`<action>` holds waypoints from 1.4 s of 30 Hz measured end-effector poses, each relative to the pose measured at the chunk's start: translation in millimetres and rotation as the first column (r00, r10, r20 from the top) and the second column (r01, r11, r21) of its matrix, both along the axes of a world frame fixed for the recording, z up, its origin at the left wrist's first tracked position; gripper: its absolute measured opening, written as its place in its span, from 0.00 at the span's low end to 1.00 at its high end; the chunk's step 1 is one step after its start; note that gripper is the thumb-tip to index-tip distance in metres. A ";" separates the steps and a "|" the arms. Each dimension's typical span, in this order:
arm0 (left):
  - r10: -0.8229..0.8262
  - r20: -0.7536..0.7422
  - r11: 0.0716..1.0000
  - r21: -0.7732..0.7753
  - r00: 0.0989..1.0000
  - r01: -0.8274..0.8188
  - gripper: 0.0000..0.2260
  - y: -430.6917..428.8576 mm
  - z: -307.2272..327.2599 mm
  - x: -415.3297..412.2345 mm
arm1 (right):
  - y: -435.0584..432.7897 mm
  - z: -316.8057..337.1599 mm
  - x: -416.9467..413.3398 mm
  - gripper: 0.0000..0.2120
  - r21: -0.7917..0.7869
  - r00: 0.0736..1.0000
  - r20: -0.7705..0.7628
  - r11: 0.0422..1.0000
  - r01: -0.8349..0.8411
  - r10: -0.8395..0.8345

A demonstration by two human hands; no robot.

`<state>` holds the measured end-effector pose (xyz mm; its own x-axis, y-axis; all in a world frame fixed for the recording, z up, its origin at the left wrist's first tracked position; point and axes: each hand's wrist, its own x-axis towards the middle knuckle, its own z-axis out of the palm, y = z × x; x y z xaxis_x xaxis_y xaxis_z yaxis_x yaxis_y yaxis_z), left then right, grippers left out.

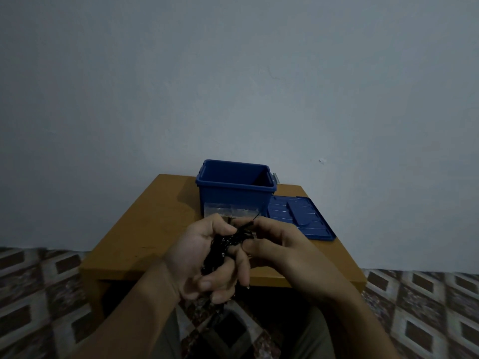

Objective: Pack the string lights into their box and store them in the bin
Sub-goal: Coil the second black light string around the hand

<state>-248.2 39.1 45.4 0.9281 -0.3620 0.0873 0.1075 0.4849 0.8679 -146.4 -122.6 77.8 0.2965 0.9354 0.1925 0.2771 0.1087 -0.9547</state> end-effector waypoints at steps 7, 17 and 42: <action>-0.182 0.109 0.982 -0.028 0.977 0.186 0.29 0.5 16.3 10.3 | 1.2 5.0 0.4 0.17 0.025 0.997 -0.069 0.999 0.034 -0.032; -0.110 -0.057 0.994 0.015 0.992 0.111 0.25 9.7 20.5 12.2 | 5.8 4.3 8.7 0.21 0.033 0.988 -0.143 0.998 0.057 -0.052; 0.113 -0.033 0.977 0.185 0.993 -0.105 0.26 6.3 35.7 17.7 | 4.5 9.8 9.9 0.14 0.079 0.999 0.043 0.997 0.013 -0.017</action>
<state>-230.6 45.4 81.2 0.9643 -0.2644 -0.0123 0.1022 0.3293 0.9387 -136.5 -118.1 87.6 0.3000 0.9124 0.2784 0.3205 0.1785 -0.9303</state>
